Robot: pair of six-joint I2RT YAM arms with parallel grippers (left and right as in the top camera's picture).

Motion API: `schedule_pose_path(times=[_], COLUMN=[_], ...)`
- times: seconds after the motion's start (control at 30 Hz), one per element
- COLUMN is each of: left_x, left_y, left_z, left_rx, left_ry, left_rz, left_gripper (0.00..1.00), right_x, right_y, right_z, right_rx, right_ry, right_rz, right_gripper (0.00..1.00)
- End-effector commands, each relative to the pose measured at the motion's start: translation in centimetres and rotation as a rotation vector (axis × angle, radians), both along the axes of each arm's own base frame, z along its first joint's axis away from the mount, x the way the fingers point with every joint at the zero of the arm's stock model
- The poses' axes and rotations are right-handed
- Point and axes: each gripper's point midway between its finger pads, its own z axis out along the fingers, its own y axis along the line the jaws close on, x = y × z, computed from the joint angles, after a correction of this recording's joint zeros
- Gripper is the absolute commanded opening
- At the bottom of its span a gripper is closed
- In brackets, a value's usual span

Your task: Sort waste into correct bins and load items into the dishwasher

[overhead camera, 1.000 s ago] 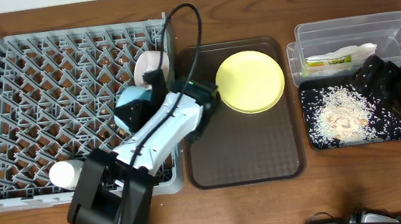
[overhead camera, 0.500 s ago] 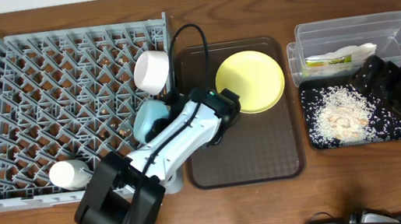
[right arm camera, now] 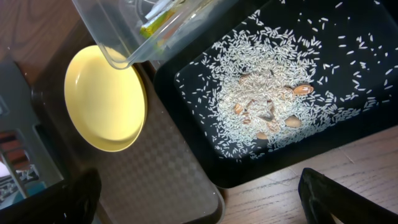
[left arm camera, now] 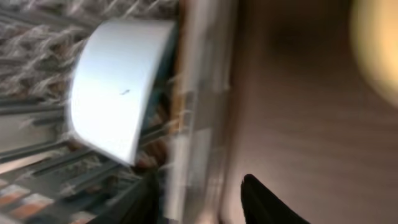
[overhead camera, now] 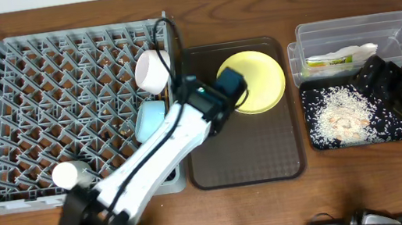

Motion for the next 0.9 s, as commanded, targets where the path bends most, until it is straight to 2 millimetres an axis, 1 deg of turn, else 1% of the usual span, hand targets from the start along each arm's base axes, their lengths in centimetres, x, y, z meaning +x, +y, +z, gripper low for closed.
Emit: schedule_pose_path(times=[0.0,0.07,0.13,0.23,0.33,0.43,0.53,0.6,0.7,0.87], left_x=[0.3,1.3,2.4,3.7,4.4,4.6,4.5,4.4,4.6,4.6], left_y=[-3.3,-4.4,-5.8,-8.2,-9.7,-9.9,-9.6,-9.5,-9.3,-8.7], left_z=[2.5,3.0,3.0,1.9,-0.1,-1.7,-2.3,-2.0,-0.8,3.3], left_rx=[-0.187,-0.23,-0.263,-0.315,-0.336,-0.318,-0.301,-0.297,-0.299,-0.326], left_ry=[-0.035,-0.078,-0.113,-0.127,-0.102,-0.072,-0.054,-0.054,-0.08,-0.167], left_rz=[-0.101,-0.13,-0.181,-0.265,-0.285,-0.282,-0.285,-0.295,-0.326,-0.384], left_gripper=[0.49,0.5,0.5,0.5,0.5,0.5,0.5,0.5,0.5,0.5], right_x=[-0.1,-0.1,-0.1,-0.1,-0.1,-0.1,-0.1,-0.1,-0.1,0.1], right_y=[0.0,0.0,0.0,0.0,0.0,0.0,0.0,0.0,0.0,-0.5], right_z=[0.2,0.2,0.2,0.2,0.2,0.2,0.2,0.2,0.2,0.2], right_rx=[0.005,0.005,0.005,0.005,0.005,0.005,0.005,0.005,0.005,-0.019], right_ry=[-0.005,-0.005,-0.005,-0.005,-0.005,-0.005,-0.005,-0.005,-0.006,-0.012], right_rz=[-0.005,-0.005,-0.006,-0.005,-0.005,-0.005,-0.005,-0.006,-0.005,-0.021], right_gripper=[0.99,0.99,0.99,0.99,0.99,0.99,0.99,0.99,0.99,0.99])
